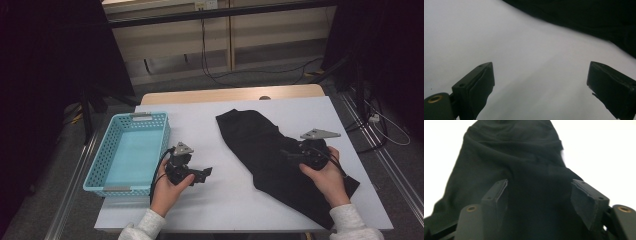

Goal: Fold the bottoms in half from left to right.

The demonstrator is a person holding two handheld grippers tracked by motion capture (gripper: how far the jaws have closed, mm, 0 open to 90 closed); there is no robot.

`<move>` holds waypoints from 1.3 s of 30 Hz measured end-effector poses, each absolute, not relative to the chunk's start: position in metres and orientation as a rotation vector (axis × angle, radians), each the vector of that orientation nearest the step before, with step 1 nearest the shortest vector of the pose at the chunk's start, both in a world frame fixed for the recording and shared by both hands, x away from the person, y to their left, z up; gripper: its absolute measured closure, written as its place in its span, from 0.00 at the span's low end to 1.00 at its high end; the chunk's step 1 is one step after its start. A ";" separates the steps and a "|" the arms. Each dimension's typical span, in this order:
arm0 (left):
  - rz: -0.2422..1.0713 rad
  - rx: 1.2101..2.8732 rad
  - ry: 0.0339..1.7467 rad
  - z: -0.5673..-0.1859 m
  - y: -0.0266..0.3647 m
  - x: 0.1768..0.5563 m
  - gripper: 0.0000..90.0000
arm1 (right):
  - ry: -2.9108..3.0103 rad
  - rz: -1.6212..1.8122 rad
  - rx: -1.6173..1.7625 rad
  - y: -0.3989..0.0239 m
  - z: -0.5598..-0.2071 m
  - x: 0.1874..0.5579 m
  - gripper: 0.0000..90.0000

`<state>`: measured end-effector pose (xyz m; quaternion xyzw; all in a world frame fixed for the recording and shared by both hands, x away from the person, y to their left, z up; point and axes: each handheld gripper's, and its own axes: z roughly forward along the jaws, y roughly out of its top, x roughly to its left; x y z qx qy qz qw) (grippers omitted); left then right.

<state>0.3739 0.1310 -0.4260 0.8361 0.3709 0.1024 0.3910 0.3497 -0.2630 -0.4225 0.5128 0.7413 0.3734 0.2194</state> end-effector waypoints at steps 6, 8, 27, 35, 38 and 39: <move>0.268 2.127 0.944 -0.427 0.129 0.371 0.08 | 2.047 1.090 1.426 -0.247 -0.420 0.357 0.33; 0.271 2.128 0.937 -0.426 0.127 0.369 0.08 | 2.038 1.098 1.437 -0.242 -0.419 0.361 0.29; 0.270 2.114 0.988 -0.430 0.143 0.366 0.08 | 2.145 1.071 1.318 -0.183 -0.424 0.382 0.26; 0.271 2.105 0.997 -0.429 0.145 0.366 0.08 | 2.141 1.131 1.337 -0.164 -0.433 0.392 0.23; 0.272 2.103 0.996 -0.429 0.145 0.365 0.08 | 2.162 1.100 1.310 -0.154 -0.438 0.395 0.25; 0.272 2.103 0.996 -0.429 0.146 0.365 0.08 | 2.170 1.096 1.298 -0.151 -0.440 0.397 0.25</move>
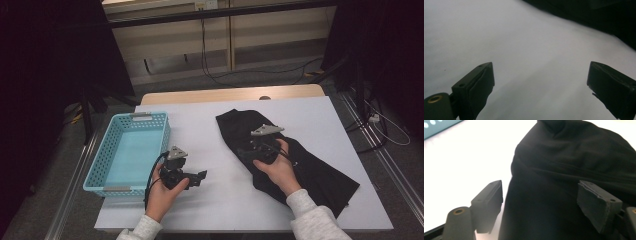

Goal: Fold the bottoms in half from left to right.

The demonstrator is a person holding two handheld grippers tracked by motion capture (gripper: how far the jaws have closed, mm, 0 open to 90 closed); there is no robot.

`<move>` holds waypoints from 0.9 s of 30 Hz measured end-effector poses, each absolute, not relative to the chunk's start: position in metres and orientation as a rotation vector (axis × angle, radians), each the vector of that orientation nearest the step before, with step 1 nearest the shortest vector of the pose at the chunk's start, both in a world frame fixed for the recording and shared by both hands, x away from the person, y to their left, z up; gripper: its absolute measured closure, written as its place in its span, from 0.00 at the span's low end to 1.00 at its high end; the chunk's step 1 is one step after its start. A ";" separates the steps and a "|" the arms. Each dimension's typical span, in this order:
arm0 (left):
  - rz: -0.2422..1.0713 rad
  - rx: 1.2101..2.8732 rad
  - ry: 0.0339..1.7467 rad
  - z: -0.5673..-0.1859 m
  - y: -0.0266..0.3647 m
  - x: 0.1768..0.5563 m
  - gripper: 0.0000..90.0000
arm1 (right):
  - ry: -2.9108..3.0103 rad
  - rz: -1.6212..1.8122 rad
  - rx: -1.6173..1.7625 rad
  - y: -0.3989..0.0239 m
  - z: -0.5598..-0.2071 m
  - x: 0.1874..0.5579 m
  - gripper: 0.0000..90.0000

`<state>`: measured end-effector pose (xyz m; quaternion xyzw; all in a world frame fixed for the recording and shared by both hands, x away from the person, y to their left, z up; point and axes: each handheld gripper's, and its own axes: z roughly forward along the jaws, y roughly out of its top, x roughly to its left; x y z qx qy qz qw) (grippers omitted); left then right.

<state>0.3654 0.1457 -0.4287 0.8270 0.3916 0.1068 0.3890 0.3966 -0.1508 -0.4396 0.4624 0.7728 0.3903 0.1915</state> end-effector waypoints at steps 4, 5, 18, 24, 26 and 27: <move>0.261 2.098 0.995 -0.429 0.145 0.366 0.08 | 2.189 1.052 1.328 -0.141 -0.450 0.404 0.27; 0.252 2.102 0.991 -0.430 0.145 0.366 0.08 | 2.198 1.036 1.328 -0.139 -0.452 0.406 0.28; 0.281 2.104 0.986 -0.429 0.146 0.365 0.09 | 2.284 0.942 1.184 -0.123 -0.458 0.402 0.66; 0.280 2.100 0.993 -0.429 0.147 0.365 0.09 | 2.253 0.951 1.212 -0.131 -0.459 0.404 0.87; 0.281 2.101 0.991 -0.429 0.147 0.365 0.09 | 2.246 0.958 1.216 -0.133 -0.459 0.405 0.92; 0.282 2.100 0.992 -0.429 0.147 0.365 0.09 | 2.246 0.958 1.220 -0.134 -0.459 0.405 0.93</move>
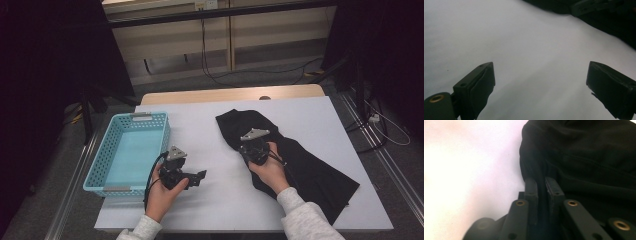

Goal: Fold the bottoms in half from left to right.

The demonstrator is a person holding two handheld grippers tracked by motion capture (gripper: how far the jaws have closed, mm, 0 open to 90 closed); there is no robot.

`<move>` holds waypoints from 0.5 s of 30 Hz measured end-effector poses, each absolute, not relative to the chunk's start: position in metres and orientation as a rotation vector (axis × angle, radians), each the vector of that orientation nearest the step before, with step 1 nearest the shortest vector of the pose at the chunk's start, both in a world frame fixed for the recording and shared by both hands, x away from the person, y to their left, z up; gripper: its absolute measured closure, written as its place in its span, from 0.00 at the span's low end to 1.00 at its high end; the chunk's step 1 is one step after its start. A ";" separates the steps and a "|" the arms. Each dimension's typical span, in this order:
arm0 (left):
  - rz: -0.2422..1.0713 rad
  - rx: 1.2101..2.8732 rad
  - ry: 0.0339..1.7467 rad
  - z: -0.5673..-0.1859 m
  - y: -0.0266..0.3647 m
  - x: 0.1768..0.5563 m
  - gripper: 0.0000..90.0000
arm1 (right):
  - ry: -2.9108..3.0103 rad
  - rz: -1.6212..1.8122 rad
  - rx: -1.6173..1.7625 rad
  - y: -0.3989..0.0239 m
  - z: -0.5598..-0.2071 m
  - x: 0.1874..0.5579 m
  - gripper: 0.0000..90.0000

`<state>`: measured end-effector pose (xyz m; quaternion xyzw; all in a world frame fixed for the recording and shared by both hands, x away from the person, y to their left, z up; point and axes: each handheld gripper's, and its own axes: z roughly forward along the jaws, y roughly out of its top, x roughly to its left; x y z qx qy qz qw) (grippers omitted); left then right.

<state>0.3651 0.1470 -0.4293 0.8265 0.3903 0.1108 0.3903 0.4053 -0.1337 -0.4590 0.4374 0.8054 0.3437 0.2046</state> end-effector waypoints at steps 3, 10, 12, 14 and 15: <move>0.283 2.100 0.991 -0.430 0.147 0.365 0.09 | 2.252 0.956 1.205 -0.134 -0.458 0.405 0.95; 0.285 2.096 0.996 -0.428 0.149 0.366 0.09 | 2.285 0.965 1.177 -0.134 -0.456 0.404 0.96; 0.285 2.093 1.003 -0.428 0.150 0.366 0.09 | 2.298 0.950 1.139 -0.133 -0.456 0.402 0.96; 0.288 2.090 1.003 -0.427 0.150 0.365 0.09 | 2.304 0.952 1.133 -0.132 -0.455 0.400 0.96; 0.286 2.091 1.000 -0.427 0.150 0.366 0.09 | 2.304 0.955 1.127 -0.131 -0.455 0.399 0.96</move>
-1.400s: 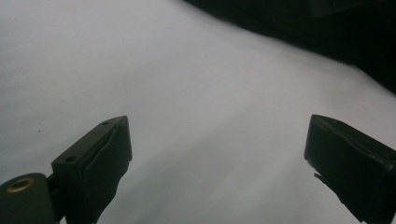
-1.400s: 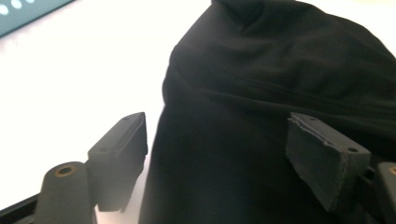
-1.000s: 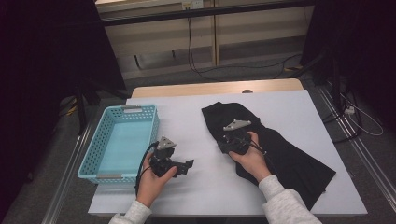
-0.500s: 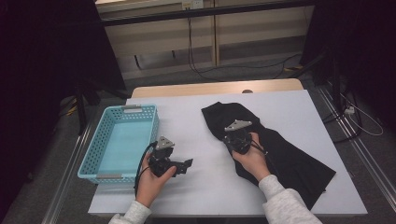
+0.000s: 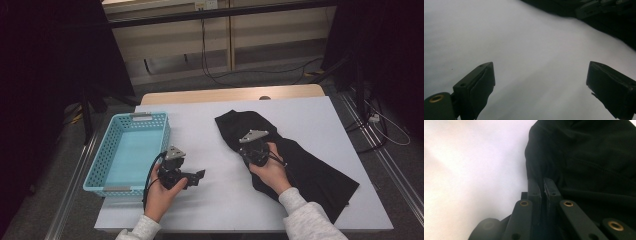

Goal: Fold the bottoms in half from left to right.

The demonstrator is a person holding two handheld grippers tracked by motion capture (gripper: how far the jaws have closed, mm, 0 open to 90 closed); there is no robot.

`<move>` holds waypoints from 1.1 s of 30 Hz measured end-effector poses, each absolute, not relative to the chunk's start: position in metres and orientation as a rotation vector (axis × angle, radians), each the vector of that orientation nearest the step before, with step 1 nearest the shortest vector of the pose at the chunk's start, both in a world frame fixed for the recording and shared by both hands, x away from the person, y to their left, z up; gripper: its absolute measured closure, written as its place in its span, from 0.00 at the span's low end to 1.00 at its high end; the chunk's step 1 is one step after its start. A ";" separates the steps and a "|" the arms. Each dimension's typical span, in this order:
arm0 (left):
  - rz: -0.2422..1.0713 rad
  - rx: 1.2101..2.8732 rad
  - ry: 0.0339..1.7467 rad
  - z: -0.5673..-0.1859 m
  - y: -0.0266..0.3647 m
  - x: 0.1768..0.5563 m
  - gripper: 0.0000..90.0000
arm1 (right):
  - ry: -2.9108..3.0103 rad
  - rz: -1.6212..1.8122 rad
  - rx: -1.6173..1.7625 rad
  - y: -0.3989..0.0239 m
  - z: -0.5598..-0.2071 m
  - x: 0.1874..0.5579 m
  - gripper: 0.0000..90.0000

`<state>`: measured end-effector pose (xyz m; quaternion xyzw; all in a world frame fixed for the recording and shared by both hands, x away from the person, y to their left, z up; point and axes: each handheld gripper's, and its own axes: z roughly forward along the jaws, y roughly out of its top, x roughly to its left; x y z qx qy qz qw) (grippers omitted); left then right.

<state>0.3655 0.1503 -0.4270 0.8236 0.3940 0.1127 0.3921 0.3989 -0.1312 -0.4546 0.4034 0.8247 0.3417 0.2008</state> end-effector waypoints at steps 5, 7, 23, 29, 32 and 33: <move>0.279 2.090 1.004 -0.427 0.150 0.366 0.09 | 2.325 0.986 1.114 -0.129 -0.453 0.395 0.97; 0.275 2.096 1.005 -0.427 0.151 0.366 0.09 | 2.330 0.999 1.104 -0.127 -0.453 0.394 0.97; 0.285 2.089 1.010 -0.423 0.154 0.367 0.09 | 2.419 1.020 0.990 -0.109 -0.450 0.378 0.97; 0.276 2.031 1.074 -0.407 0.156 0.366 0.09 | 2.515 1.084 0.889 -0.094 -0.446 0.355 0.97; 0.276 2.012 1.070 -0.403 0.155 0.367 0.09 | 2.557 1.106 0.843 -0.088 -0.445 0.343 0.97; 0.288 2.014 1.066 -0.402 0.154 0.368 0.09 | 2.565 1.110 0.828 -0.087 -0.445 0.341 0.97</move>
